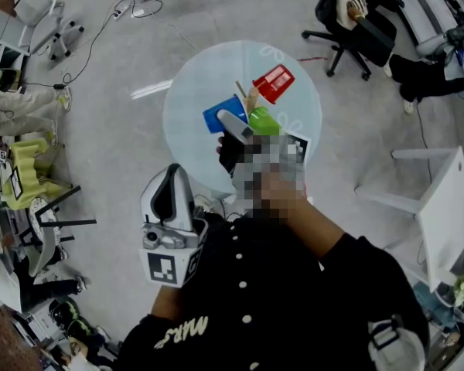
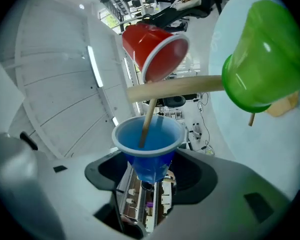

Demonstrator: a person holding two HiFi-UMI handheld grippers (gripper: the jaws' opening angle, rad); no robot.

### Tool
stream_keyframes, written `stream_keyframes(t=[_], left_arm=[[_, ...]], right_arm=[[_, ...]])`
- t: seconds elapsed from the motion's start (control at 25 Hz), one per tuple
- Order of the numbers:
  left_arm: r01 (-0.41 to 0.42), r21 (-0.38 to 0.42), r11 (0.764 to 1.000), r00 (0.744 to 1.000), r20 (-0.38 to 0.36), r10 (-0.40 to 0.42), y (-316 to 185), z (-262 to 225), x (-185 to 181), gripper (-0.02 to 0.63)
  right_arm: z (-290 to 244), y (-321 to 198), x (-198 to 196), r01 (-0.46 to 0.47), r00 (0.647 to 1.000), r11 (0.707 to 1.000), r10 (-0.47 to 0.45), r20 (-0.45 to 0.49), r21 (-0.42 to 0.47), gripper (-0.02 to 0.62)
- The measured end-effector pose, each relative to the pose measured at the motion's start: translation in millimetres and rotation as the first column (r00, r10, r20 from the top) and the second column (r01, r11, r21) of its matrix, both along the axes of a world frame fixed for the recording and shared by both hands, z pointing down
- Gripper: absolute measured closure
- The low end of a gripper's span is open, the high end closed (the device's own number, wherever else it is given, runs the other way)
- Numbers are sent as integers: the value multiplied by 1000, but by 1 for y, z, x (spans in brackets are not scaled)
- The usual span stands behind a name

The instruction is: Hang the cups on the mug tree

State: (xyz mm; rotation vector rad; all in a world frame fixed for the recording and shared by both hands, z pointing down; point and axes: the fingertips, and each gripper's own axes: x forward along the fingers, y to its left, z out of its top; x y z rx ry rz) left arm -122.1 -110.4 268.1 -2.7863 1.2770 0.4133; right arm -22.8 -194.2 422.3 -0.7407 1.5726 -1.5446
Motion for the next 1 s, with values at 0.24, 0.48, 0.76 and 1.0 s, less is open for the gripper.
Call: stream_keyframes(t=[0.24, 0.48, 0.76, 1.0], left_arm=[[9, -17, 1000, 1000, 8, -9, 2, 5, 16, 607], [1, -13, 1000, 1000, 10, -1, 8, 5, 22, 607], [-15, 3, 1000, 999, 40, 14, 17, 8, 24, 607], [-33, 29, 999, 999, 24, 32, 22, -1, 22, 607]], right_arm=[[12, 2, 18, -16, 995, 999, 20, 96, -42, 327], [15, 4, 22, -32, 985, 998, 42, 166, -60, 319], [14, 12, 18, -1, 993, 999, 6, 119, -44, 256], [6, 34, 4, 71, 995, 997, -71, -64, -2, 285]])
